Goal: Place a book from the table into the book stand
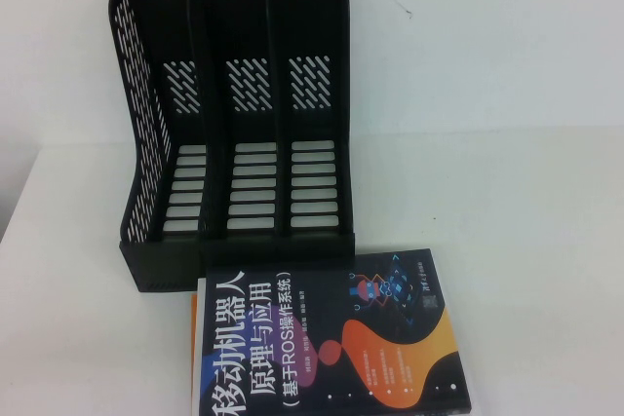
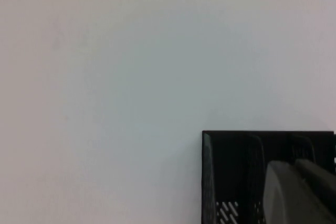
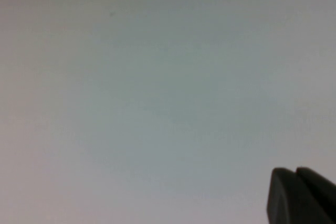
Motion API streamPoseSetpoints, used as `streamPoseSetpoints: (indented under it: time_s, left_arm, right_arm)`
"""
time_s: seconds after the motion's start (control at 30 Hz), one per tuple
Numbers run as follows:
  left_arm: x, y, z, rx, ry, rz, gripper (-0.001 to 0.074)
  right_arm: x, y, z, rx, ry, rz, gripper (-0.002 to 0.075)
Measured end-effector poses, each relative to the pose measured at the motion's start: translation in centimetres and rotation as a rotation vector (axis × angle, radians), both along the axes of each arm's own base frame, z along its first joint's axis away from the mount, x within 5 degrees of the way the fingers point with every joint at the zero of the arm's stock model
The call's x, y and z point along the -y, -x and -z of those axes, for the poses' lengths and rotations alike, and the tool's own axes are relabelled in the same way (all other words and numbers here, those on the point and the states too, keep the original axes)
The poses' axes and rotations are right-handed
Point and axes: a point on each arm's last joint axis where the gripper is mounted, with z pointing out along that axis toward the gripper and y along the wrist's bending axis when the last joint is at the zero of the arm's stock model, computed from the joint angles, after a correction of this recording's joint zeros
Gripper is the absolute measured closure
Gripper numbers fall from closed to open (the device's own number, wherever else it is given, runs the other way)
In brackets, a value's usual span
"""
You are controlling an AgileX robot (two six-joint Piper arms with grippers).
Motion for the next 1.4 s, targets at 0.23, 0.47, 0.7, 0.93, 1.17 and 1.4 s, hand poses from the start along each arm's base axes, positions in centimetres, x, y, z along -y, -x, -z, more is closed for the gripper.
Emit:
streamPoseSetpoints:
  time_s: [0.23, 0.47, 0.7, 0.93, 1.17, 1.4]
  left_arm:
    - [0.0, 0.6, -1.1, 0.137, 0.048, 0.019, 0.0737]
    - [0.0, 0.9, -3.7, -0.003, 0.028, 0.012, 0.0737]
    - [-0.1, 1.9, -7.2, -0.298, -0.091, -0.022, 0.0737]
    - [-0.1, 0.9, -7.2, -0.492, -0.099, -0.025, 0.0737]
    - [0.8, -1.1, -6.0, -0.775, 0.275, 0.094, 0.0737]
    - [1.7, -4.5, -8.0, -1.058, 0.216, 0.143, 0.0737]
  right_arm:
    - [0.0, 0.9, -0.7, 0.127, -0.010, -0.014, 0.0729]
    - [0.6, 1.0, -0.8, 0.131, -0.096, -0.014, 0.0729]
    - [0.5, -0.3, -3.3, -0.308, -0.218, -0.125, 0.0728]
    - [0.6, 0.4, -4.0, -0.920, -0.187, -0.035, 0.0726]
    - [-0.9, -1.3, -3.1, -1.460, -0.170, -0.141, 0.0726]
    - [-2.8, -4.0, -4.5, -1.603, -0.025, -0.325, 0.0725]
